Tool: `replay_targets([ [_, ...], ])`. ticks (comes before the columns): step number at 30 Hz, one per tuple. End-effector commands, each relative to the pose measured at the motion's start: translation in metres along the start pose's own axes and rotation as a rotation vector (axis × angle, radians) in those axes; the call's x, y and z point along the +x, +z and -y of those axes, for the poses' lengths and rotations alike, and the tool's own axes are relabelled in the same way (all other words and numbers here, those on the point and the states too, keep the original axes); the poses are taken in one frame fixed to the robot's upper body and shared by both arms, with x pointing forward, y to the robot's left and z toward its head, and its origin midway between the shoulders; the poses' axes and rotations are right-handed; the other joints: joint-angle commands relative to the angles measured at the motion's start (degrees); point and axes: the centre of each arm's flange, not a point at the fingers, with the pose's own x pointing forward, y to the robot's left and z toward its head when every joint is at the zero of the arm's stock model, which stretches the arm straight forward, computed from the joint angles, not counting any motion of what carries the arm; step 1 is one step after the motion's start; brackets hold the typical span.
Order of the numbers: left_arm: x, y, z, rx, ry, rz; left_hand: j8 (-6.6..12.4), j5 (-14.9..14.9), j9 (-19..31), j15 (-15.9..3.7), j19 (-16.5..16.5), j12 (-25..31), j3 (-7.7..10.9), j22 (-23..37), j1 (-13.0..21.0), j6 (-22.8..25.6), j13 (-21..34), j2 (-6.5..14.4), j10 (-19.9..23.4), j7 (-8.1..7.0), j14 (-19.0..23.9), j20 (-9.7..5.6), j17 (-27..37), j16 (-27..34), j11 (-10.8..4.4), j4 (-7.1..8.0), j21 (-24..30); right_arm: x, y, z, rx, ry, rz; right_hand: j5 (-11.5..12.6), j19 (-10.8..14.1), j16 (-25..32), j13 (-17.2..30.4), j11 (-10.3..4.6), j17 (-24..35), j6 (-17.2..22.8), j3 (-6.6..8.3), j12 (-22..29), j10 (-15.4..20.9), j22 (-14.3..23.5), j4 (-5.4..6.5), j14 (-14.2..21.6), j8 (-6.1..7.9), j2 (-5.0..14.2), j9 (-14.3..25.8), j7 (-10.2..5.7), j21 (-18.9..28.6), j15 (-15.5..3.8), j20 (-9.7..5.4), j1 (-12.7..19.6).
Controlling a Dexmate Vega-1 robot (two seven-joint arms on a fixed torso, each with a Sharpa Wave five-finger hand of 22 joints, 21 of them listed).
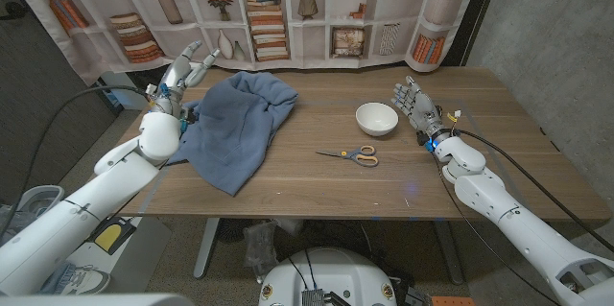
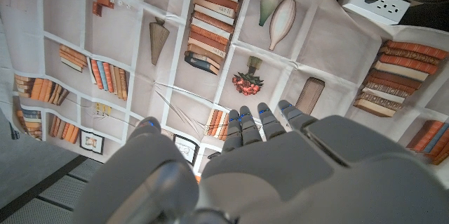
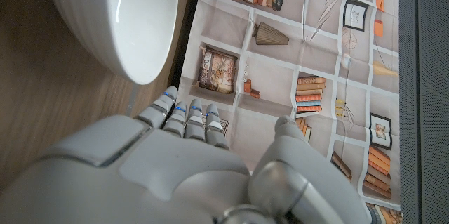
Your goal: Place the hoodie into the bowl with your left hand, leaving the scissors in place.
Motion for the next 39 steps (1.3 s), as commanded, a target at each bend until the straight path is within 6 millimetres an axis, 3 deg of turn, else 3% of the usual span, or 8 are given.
replay_targets([
  [1, -0.0011, 0.0043, -0.001, 0.109, 0.031, -0.008, 0.03, 0.2, 0.1, -0.12, 0.2, 0.2, -0.02, 0.2, 0.7, 0.5, 0.2, -0.1, 0.4, -0.25, 0.5, -1.15, 0.3, 0.4, -0.05, -0.24, 0.3, -0.0033, -0.0006, 0.0011, 0.001, -0.005, -0.002, 0.1, 0.4, 0.1, 0.1, 0.18, 0.1, 0.7, 0.23, 0.0, 0.6, 0.3, -0.25, 0.4, 0.02, 0.36, 0.2, -0.1, -0.2, 0.05, 0.1, 0.1],
  [22, -0.0034, 0.0046, 0.0032, 0.199, 0.02, -0.041, -0.49, 0.9, 0.1, -0.37, -0.1, -0.5, -0.29, 0.1, 2.7, -0.7, 0.2, -0.9, -1.0, -0.52, -0.6, -0.98, 0.2, -0.2, -0.08, -1.52, 0.0, -0.0043, -0.0008, 0.0016, 0.004, 0.0, -0.007, 0.0, 0.5, 0.1, 0.1, 0.11, 0.1, 0.7, 0.15, -0.1, 0.6, 0.3, -0.39, 0.5, 0.0, 0.46, 0.2, -0.11, -0.2, 0.03, 0.03, 0.1],
  [24, -0.0035, 0.0048, 0.0036, 0.212, 0.014, -0.046, -0.58, 1.2, 0.2, -0.14, -0.2, -0.7, -0.36, 0.1, 3.7, -1.0, 0.2, -1.4, -1.6, -0.68, -1.1, -0.57, 0.2, -0.3, 0.44, -2.2, -0.1, -0.0042, -0.0008, 0.0015, 0.002, 0.002, -0.009, 0.0, 0.5, 0.1, 0.1, 0.23, 0.1, 0.8, 0.14, 0.0, 0.6, 0.3, -0.4, 0.5, 0.03, 0.47, 0.2, -0.15, -0.2, 0.01, 0.03, 0.1],
  [26, -0.0036, 0.005, 0.004, 0.223, 0.009, -0.052, -0.8, 1.4, 0.2, 0.45, -0.2, -0.8, -0.47, 0.1, 4.8, -1.9, 0.3, -1.8, -2.1, -0.77, -1.7, 0.79, 0.2, -0.4, 1.15, -2.86, -0.1, -0.0042, -0.0009, 0.0013, 0.001, 0.004, -0.01, 0.0, 0.5, 0.1, 0.1, 0.22, 0.1, 0.8, 0.13, 0.0, 0.7, 0.3, -0.41, 0.5, 0.02, 0.48, 0.2, -0.18, -0.2, 0.02, 0.03, 0.1],
  [31, -0.0037, 0.0061, 0.0047, 0.255, 0.012, -0.064, -1.07, 1.7, 0.2, 1.62, -0.3, -0.8, -0.68, 0.1, 5.8, -3.1, 0.3, -2.2, -2.8, -0.72, -2.3, 2.56, 0.3, -0.4, 2.23, -3.49, -0.1, -0.0047, -0.0011, 0.0008, -0.001, 0.005, -0.01, 0.0, 0.5, 0.1, 0.1, 0.23, 0.1, 0.8, 0.11, 0.0, 0.7, 0.3, -0.44, 0.6, 0.01, 0.49, 0.2, -0.29, -0.2, -0.01, 0.06, 0.1],
  [39, -0.003, 0.0074, 0.0057, 0.291, 0.012, -0.076, -1.0, 1.8, 0.2, 1.55, -0.1, -1.0, -1.0, 0.1, 6.4, -3.3, 0.3, -2.7, -3.6, -0.61, -2.8, 3.49, 0.3, -0.4, 2.37, -3.86, 0.0, -0.0068, -0.0011, 0.002, -0.001, 0.001, -0.011, 0.0, 0.5, 0.1, 0.1, 0.22, 0.1, 0.8, 0.08, 0.0, 0.8, 0.3, -0.5, 0.7, 0.01, 0.54, 0.2, -0.45, -0.2, 0.1, 0.15, 0.1],
])
